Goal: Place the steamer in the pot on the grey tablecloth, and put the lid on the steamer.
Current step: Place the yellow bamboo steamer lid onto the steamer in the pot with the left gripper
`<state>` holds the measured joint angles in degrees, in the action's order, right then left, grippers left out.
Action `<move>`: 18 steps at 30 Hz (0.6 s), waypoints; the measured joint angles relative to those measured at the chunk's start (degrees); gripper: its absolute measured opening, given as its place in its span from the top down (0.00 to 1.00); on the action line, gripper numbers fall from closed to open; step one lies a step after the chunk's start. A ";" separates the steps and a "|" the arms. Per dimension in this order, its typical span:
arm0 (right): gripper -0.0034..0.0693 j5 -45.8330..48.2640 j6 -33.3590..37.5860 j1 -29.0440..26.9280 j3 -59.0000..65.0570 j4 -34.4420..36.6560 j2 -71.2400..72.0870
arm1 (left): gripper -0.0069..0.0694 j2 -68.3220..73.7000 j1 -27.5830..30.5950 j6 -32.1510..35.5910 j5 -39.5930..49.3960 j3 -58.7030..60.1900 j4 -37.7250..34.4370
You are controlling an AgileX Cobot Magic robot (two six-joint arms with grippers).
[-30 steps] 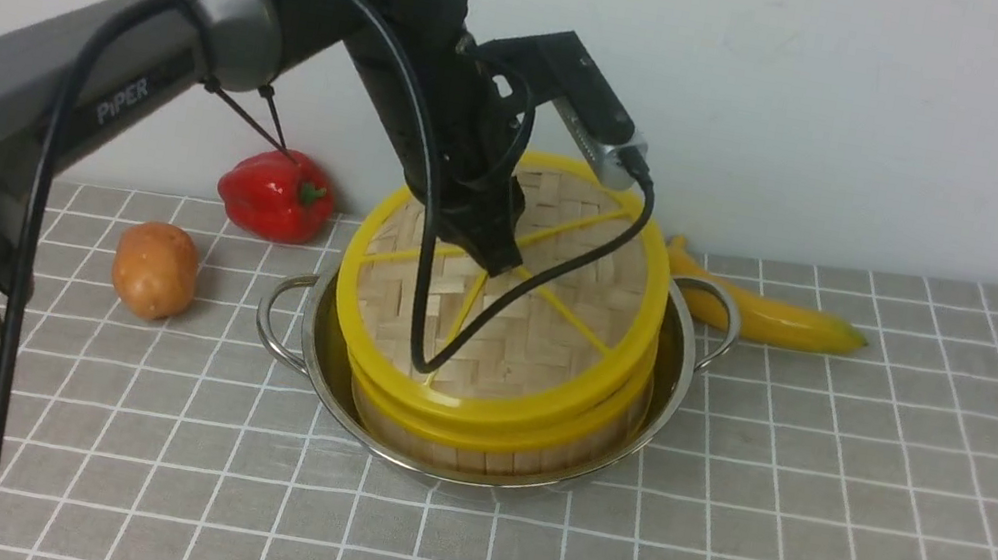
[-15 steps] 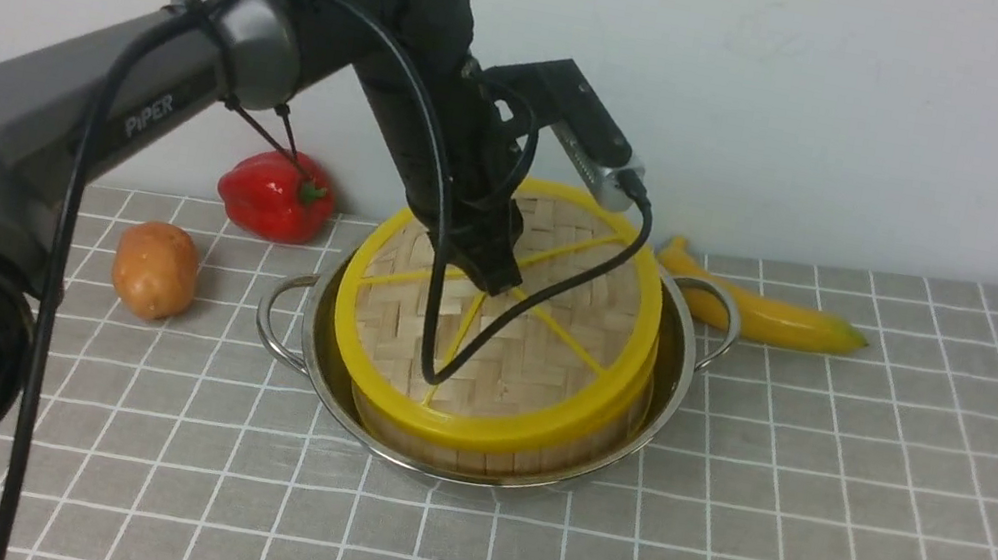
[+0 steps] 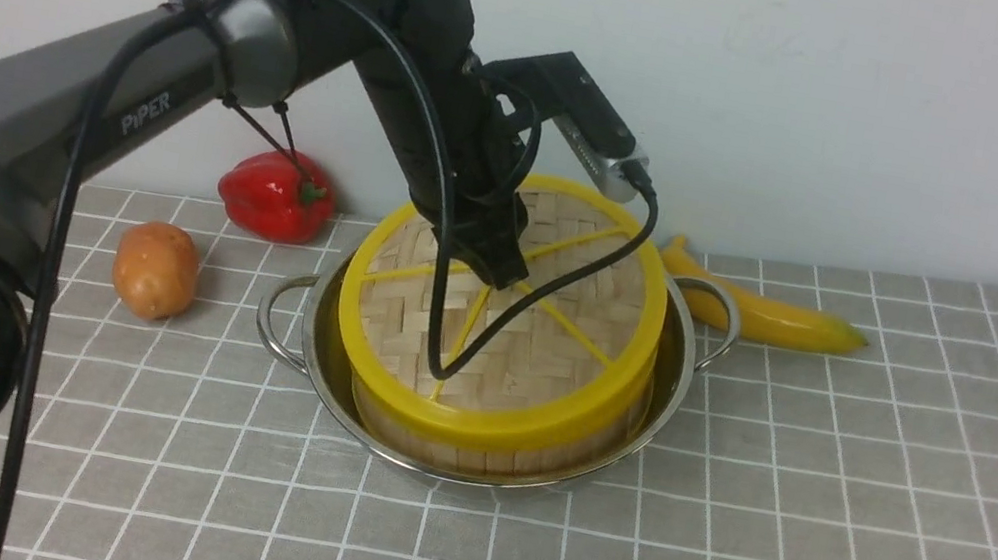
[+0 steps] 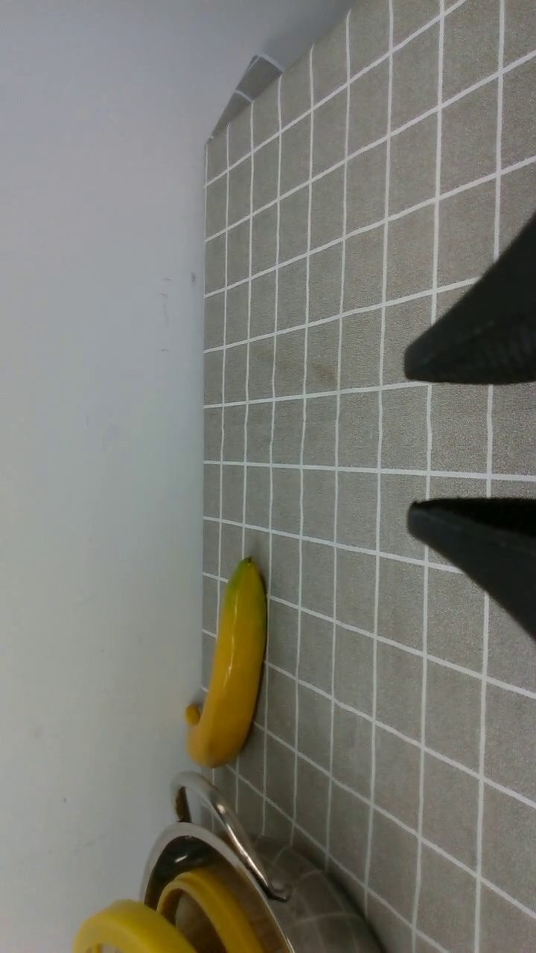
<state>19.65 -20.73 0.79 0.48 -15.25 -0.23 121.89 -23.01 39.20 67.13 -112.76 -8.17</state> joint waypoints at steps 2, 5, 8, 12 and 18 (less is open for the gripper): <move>0.62 0.00 0.00 0.00 0.00 0.00 0.00 | 0.75 0.00 0.00 0.00 0.00 0.00 0.00; 0.62 0.00 0.00 0.00 0.00 0.00 0.00 | 0.75 0.05 0.00 -0.01 0.00 0.00 0.00; 0.62 0.00 0.00 0.00 0.00 0.00 0.00 | 0.75 0.17 0.00 -0.01 0.00 0.00 0.04; 0.62 0.00 0.00 0.00 0.00 0.00 0.00 | 0.75 0.30 0.00 -0.06 -0.70 0.00 0.04; 0.62 0.00 0.00 0.00 0.00 0.00 0.00 | 0.75 0.64 0.00 -0.06 -1.13 0.00 0.04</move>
<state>19.65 -20.73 0.79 0.48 -15.25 -0.23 122.54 -23.01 39.14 66.00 -112.76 -8.13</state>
